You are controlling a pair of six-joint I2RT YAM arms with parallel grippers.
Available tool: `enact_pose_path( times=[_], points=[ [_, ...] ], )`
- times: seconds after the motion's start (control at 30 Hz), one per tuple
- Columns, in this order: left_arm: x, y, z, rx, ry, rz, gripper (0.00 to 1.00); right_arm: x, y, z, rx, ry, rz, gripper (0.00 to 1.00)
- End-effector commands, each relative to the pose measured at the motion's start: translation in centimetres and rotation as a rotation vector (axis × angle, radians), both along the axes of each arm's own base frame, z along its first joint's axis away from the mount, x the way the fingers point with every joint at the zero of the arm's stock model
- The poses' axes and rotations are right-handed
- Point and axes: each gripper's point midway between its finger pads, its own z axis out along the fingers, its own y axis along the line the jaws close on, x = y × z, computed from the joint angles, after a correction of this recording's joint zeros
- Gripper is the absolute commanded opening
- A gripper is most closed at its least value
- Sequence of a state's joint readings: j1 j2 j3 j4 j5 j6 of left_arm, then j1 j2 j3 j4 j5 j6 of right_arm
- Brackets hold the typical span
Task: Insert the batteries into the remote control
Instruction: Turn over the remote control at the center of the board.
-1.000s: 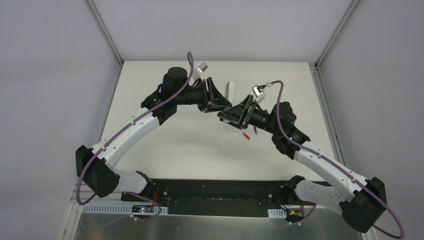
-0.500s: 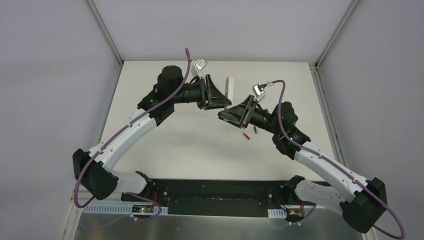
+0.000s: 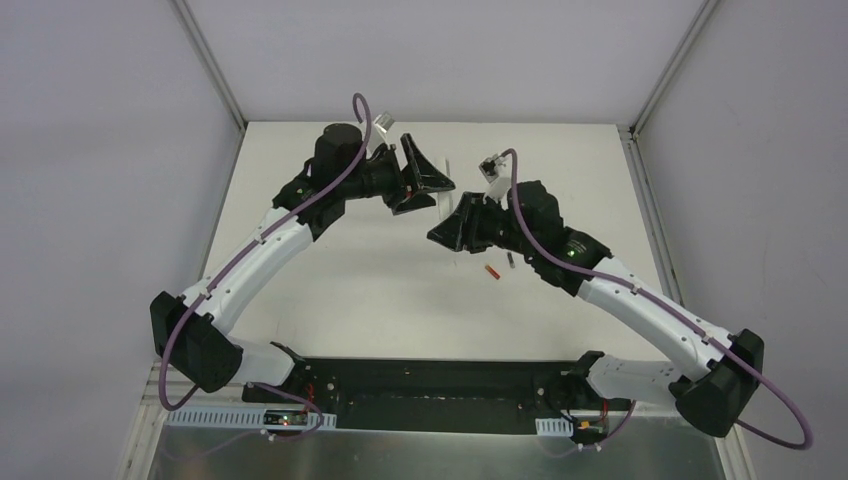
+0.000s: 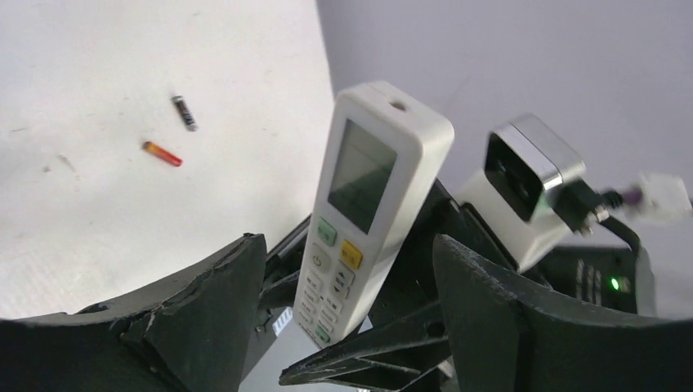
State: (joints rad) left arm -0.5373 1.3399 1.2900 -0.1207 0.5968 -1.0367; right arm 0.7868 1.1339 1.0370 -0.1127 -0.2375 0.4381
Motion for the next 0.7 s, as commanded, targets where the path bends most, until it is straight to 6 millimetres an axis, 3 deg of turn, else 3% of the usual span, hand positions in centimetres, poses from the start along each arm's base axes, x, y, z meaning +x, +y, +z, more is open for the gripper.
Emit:
enact_pose_path(
  times=[0.0,0.33,0.67],
  points=[
    [1.1,1.1,-1.1,0.11,0.0,0.09,0.74,1.5,-1.0,-0.5,-0.166,-0.134,-0.053,0.02],
    [1.7,2.1,-3.1,0.214,0.038,0.164,0.61,2.7,-0.7,-2.2,-0.312,-0.192,-0.079,0.01],
    [2.3,1.9,-4.0,0.302,0.037,0.195,0.59,2.8,0.9,-3.5,-0.399,-0.233,-0.049,0.0]
  ],
)
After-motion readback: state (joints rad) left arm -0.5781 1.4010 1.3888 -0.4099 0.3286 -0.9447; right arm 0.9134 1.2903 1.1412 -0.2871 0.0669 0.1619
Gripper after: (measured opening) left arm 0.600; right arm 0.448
